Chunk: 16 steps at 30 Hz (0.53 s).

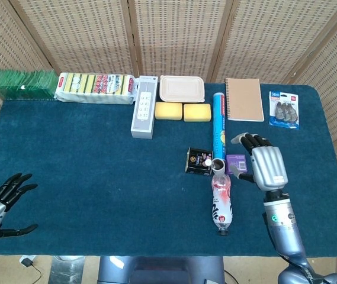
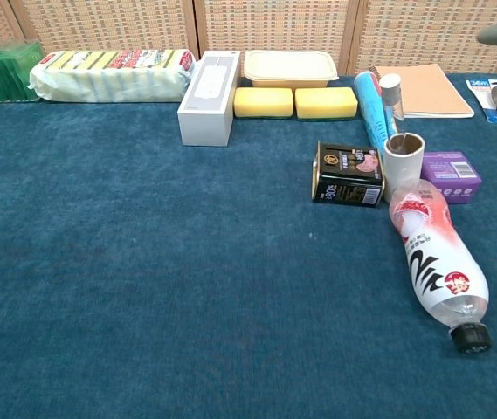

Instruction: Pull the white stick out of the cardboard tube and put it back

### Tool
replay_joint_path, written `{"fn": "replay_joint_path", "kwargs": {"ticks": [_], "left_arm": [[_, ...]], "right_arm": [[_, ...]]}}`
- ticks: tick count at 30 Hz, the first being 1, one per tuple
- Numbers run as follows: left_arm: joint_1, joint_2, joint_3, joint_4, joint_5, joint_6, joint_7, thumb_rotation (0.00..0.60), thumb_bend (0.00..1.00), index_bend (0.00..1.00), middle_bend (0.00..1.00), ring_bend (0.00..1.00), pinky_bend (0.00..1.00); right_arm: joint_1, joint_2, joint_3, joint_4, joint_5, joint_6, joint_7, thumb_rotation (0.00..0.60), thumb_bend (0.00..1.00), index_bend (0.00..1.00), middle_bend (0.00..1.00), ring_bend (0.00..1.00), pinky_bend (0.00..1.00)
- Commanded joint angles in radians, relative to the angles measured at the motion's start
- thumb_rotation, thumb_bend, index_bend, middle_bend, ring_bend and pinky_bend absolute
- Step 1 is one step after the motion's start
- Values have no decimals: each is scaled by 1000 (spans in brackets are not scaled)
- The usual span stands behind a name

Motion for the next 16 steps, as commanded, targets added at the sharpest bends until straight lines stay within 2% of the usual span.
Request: {"fn": "replay_joint_path", "kwargs": {"ticks": [1, 7, 16], "left_arm": [[3, -1, 2, 0, 5, 6, 4, 461, 113, 160, 84, 31, 237], [7, -2, 3, 1, 8, 16, 6, 462, 113, 160, 84, 31, 237], [8, -2, 3, 2, 12, 22, 9, 466, 114, 160, 84, 31, 237]], "right_arm": [[-30, 33, -13, -18, -20, 17, 30, 600, 245, 328, 318, 292, 348], [-93, 97, -59, -40, -79, 40, 91, 600, 246, 328, 319, 290, 346], [-251, 112, -202, -7, -278, 158, 234, 600, 245, 328, 319, 288, 340]]}}
